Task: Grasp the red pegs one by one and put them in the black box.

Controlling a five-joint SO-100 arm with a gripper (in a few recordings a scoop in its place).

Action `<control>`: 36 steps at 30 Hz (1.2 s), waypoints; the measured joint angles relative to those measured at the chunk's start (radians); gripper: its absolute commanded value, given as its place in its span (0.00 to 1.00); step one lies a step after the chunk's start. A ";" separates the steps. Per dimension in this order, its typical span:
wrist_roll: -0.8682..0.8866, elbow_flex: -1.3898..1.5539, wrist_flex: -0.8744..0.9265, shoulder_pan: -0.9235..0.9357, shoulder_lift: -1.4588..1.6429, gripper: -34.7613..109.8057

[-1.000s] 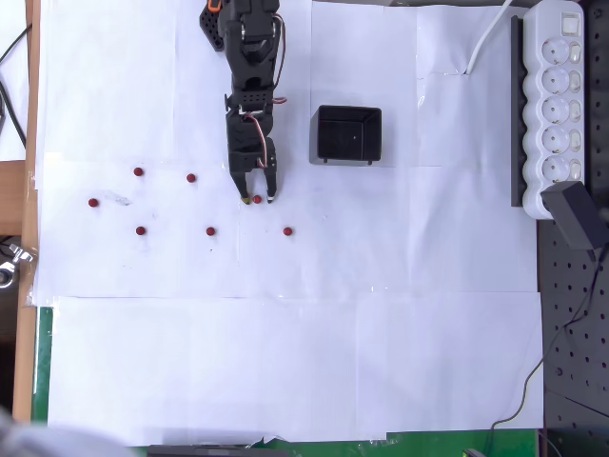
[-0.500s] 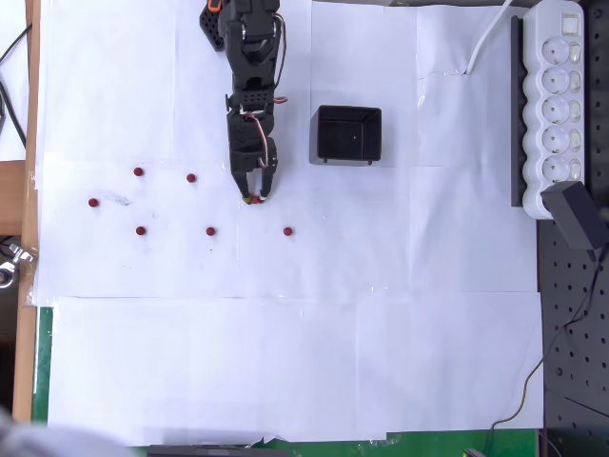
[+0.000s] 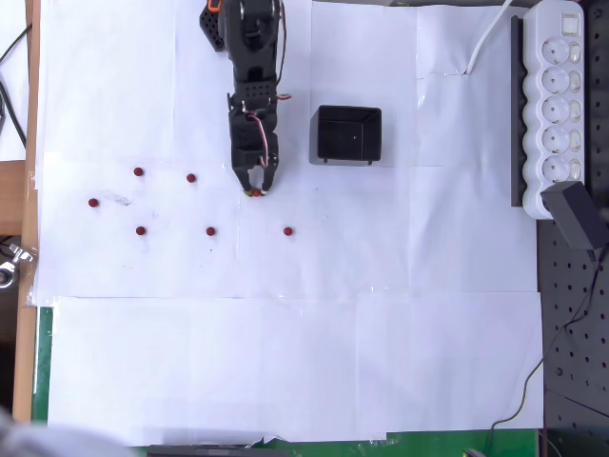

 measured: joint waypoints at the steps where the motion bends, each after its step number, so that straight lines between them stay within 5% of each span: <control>1: -0.032 0.069 0.127 -0.012 -0.023 0.24; 7: -0.198 0.552 0.841 -0.114 -0.060 0.24; 13: -0.357 0.968 1.333 -0.311 -0.061 0.24; 19: -0.486 1.045 1.401 -0.483 0.052 0.24; 36: -0.523 0.839 1.068 -0.566 0.416 0.29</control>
